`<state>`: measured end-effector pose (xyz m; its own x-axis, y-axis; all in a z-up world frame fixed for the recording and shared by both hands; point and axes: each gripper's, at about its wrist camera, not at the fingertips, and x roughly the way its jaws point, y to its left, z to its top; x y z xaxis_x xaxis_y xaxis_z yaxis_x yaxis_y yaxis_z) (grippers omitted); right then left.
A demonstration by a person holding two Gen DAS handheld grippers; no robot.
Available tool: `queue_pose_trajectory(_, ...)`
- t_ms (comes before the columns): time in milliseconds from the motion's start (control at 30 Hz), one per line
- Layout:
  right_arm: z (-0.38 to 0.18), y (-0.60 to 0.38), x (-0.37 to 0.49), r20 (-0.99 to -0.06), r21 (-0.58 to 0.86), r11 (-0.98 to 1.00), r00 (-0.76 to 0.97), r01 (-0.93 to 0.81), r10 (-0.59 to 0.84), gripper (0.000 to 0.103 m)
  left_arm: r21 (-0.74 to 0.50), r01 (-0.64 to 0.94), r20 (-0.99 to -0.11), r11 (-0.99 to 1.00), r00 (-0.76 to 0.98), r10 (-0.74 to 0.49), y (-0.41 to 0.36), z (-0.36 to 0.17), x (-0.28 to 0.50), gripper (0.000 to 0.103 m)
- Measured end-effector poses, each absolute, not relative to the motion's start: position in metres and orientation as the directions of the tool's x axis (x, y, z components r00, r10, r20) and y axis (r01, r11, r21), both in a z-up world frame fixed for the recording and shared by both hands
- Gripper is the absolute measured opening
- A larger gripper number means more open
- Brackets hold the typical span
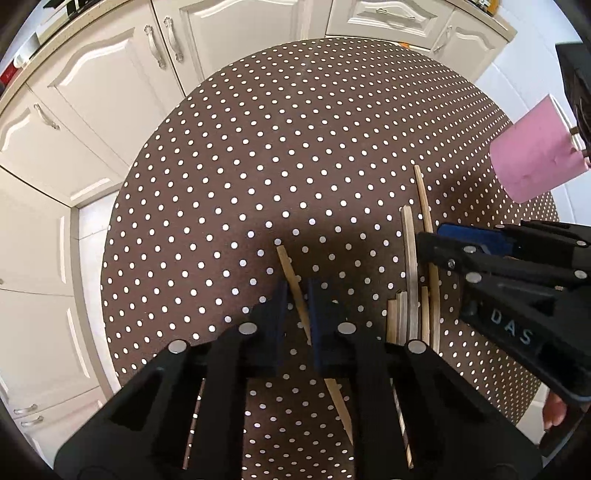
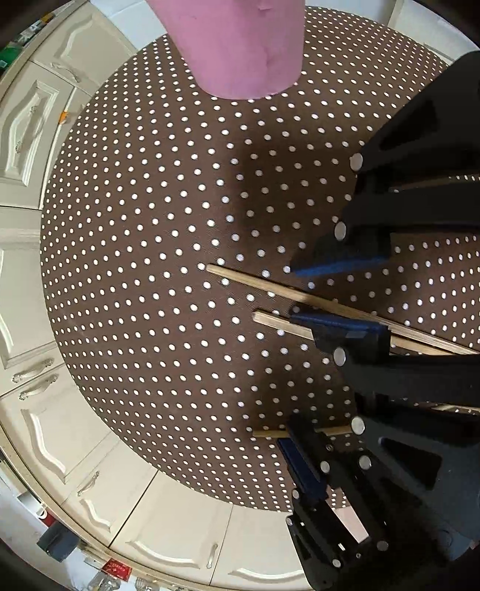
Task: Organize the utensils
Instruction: 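Move both open tools back down to the remaining chopsticks, then close the left tool on a chopstick while the right tool grasps another chopstick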
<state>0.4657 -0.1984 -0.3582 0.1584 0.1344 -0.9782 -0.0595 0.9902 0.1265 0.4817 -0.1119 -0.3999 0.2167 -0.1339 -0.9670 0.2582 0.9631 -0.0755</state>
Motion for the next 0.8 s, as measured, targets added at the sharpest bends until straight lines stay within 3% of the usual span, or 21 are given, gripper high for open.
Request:
queue_pose_trajectory(367,-0.347,-0.220,0.472,-0.968,0.182,0.983,0.171,-0.039,0.186,0.004,-0.137,0.218,-0.954,0.966,0.233,-0.188,-0.088,-0.383,0.480,0.007)
queue_pose_trajectory(800,-0.264,-0.220,0.444,-0.902,0.210,0.974,0.369,-0.084,0.226,0.005,-0.216,0.194,-0.871,0.957,0.404,-0.279,-0.066,-0.294,0.457,0.005)
